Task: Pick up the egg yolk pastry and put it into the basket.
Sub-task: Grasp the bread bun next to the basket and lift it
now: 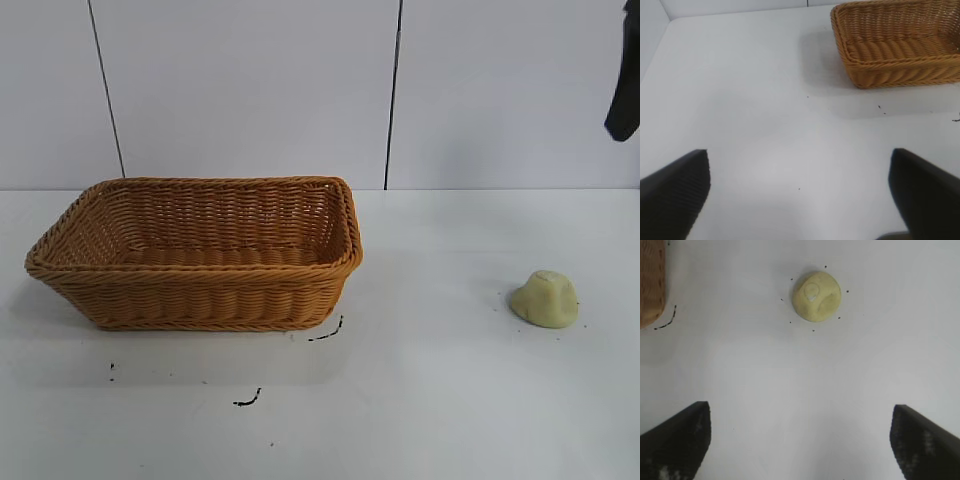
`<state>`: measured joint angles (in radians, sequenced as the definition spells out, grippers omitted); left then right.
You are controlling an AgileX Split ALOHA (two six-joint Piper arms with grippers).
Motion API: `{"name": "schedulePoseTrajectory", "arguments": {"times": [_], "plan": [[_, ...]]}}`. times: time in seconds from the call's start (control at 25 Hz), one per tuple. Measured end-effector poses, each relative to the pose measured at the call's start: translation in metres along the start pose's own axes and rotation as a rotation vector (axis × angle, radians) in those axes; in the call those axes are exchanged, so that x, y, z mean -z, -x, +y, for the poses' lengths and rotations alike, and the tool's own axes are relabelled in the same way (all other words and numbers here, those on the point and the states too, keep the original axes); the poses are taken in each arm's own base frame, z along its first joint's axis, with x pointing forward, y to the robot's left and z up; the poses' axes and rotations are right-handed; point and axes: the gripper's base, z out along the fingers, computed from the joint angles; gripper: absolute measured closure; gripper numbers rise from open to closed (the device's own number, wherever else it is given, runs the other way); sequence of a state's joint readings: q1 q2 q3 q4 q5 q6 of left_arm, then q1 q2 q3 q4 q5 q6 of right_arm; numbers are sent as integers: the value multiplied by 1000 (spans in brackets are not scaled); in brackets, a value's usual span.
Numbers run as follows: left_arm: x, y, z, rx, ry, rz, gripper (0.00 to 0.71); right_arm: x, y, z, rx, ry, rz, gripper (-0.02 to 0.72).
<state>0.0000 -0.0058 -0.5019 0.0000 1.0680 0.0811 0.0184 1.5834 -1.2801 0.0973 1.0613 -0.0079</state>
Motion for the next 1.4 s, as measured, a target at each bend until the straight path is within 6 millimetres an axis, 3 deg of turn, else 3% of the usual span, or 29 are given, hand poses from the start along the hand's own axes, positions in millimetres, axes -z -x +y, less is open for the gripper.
{"name": "schedulePoseTrajectory", "arguments": {"times": [0.24, 0.56, 0.84, 1.24, 1.4], "plan": [[0, 0, 0, 0, 0, 0, 14, -60, 28, -5, -4, -15, 117, 8], [0, 0, 0, 0, 0, 0, 14, -121, 43, -14, 20, -62, 183, 8], [0, 0, 0, 0, 0, 0, 14, -152, 44, -17, 32, -71, 193, 8], [0, 0, 0, 0, 0, 0, 14, -180, 41, -19, 44, -57, 215, 8], [0, 0, 0, 0, 0, 0, 14, -183, 41, -11, 69, -54, 204, 8]]}}
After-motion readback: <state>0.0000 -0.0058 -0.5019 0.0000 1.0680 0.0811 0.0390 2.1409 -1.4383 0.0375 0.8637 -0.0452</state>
